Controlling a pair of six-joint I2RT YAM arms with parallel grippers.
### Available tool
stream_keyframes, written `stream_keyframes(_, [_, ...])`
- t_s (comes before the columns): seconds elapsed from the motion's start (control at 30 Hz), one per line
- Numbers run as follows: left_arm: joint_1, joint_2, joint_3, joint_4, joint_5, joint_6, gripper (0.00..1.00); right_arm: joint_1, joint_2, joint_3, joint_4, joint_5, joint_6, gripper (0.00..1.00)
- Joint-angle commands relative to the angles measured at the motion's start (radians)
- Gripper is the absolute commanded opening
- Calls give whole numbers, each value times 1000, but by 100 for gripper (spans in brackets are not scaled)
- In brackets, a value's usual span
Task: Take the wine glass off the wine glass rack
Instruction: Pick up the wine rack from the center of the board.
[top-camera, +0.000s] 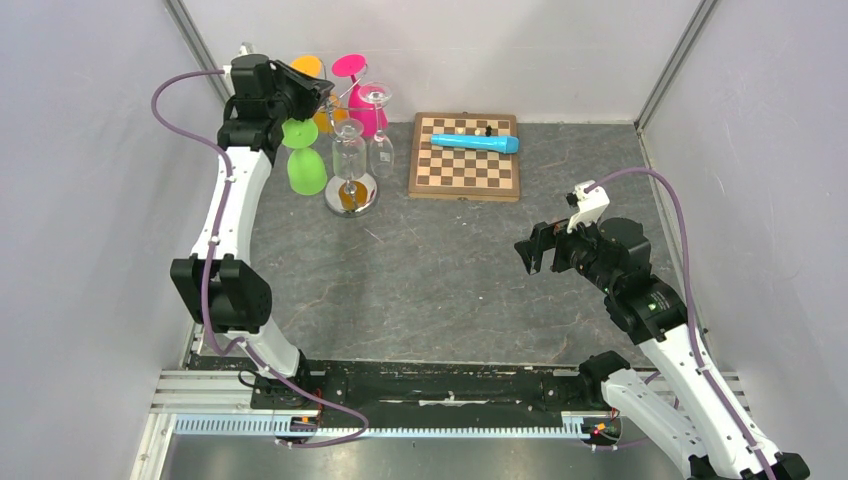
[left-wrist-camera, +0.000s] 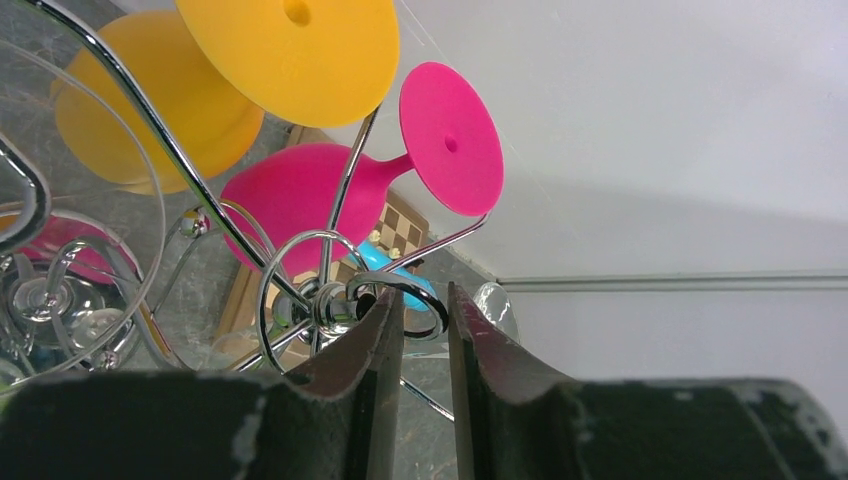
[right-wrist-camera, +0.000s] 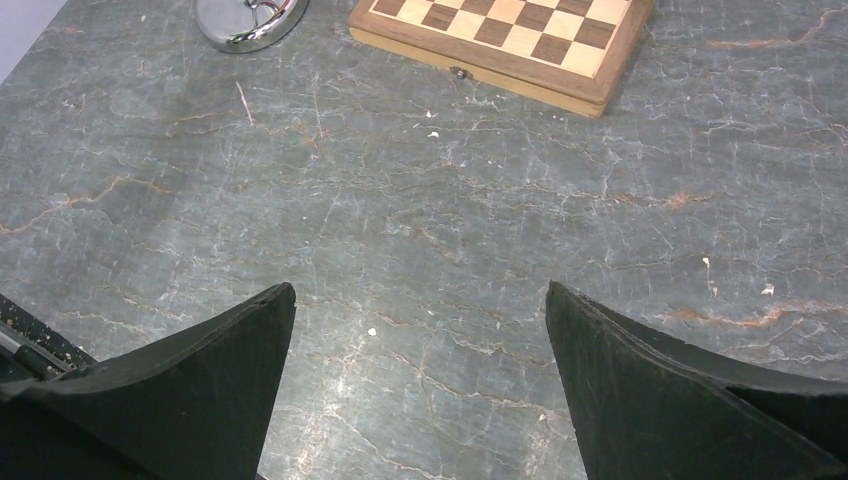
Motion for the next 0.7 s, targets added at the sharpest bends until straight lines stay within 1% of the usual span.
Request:
stream_keyframes(0.0, [6,3,-34,94,20,-48,27,3,-12,2,39,4,-15,98])
stream_keyframes(0.3, [6,-30,-181,303,54,-123,23,2,-9,7,39,-1,-15,98])
stream_keyframes(0.47, [6,-43,-232,370,59,-144,20,2,-10,5,38,-6,-15,98])
stream_keyframes(0.57, [6,-53,-264,416,61,-156,13,2,-10,6,38,-7,-16,98])
stream_keyframes(0.6, [6,-55,-272,434,64,-160,9,2,-12,6,39,-7,-15,98])
stream_keyframes(0.67, [6,-59,-286,464,69,-169,4,2,-14,3,38,-8,-15,98])
